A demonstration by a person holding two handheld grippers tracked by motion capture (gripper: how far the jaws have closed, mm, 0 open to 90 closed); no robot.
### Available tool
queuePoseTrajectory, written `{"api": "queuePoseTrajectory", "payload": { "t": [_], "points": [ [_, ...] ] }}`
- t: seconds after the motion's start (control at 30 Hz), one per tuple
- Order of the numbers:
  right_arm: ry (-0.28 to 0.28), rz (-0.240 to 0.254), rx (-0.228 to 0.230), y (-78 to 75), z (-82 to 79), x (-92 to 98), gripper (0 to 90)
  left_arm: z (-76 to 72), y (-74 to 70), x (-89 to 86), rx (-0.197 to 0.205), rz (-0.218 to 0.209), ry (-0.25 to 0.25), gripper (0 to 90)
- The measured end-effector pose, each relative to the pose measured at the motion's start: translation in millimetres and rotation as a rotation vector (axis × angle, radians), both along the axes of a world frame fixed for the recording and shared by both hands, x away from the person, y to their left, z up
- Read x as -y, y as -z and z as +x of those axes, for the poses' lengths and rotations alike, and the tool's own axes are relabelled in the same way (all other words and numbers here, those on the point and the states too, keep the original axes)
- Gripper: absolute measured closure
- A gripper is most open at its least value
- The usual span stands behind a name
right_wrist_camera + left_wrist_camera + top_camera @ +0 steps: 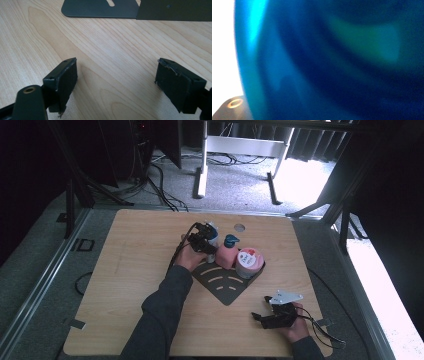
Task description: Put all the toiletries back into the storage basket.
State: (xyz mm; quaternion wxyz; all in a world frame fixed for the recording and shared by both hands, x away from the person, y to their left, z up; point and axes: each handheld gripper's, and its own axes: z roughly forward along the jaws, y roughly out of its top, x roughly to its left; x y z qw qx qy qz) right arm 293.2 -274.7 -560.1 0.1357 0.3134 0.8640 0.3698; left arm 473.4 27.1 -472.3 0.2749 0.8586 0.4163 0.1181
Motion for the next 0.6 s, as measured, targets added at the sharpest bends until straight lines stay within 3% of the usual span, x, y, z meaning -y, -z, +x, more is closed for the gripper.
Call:
{"api": "queuePoseTrajectory", "payload": {
  "t": [0.6],
  "points": [
    [0.001,0.000,-0.002,0.0,-0.2,-0.2,17.5,1.5,3.8,0.3,0.002,-0.027,-0.013,53.9]
  ]
}}
